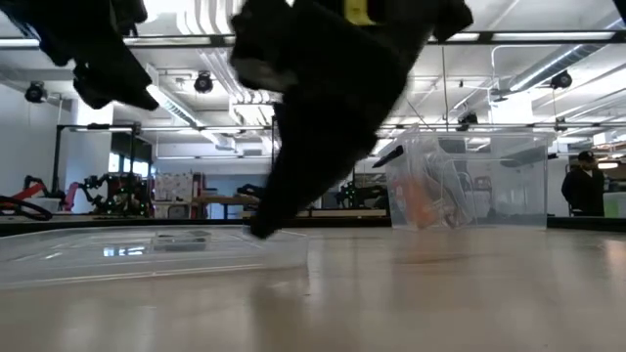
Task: Roll bandage
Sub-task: Close the transparent container
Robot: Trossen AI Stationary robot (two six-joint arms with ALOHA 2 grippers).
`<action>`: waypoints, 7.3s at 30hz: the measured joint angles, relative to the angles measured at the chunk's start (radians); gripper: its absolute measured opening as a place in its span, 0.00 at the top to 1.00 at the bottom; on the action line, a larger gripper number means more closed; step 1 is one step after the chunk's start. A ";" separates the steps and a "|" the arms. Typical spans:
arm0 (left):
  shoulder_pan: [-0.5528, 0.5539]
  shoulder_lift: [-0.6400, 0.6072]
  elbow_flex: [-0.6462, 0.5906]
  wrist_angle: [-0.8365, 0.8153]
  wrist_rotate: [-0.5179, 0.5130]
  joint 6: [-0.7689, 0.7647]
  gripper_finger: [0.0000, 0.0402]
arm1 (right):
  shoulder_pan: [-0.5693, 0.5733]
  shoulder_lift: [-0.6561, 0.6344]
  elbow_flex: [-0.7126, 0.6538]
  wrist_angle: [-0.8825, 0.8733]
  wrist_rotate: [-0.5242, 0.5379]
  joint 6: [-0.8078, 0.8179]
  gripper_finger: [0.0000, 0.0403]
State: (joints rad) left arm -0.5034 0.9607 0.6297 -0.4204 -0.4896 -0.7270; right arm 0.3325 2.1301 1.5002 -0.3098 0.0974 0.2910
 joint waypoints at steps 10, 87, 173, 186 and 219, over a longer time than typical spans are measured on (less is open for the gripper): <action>0.000 0.081 -0.109 0.371 -0.114 0.139 0.52 | 0.071 -0.155 0.002 -0.132 -0.007 -0.286 0.83; 0.237 0.466 0.605 0.398 0.017 1.177 0.46 | -0.136 -0.915 0.036 -0.588 -0.318 -0.010 1.00; 0.227 0.310 0.716 -0.021 -0.313 0.662 0.55 | -0.444 -0.640 0.407 -1.075 0.245 -0.536 0.95; 0.226 0.313 0.602 0.072 -0.290 0.575 0.47 | -0.714 -0.584 0.317 -1.254 0.161 -0.839 0.95; 0.207 0.314 0.579 0.065 -0.198 0.567 0.66 | -0.925 -0.601 0.088 -1.246 0.005 -0.854 0.95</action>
State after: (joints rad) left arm -0.2962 1.2743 1.2091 -0.3557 -0.6876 -0.1605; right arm -0.5922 1.5293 1.5883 -1.5556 0.1025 -0.5631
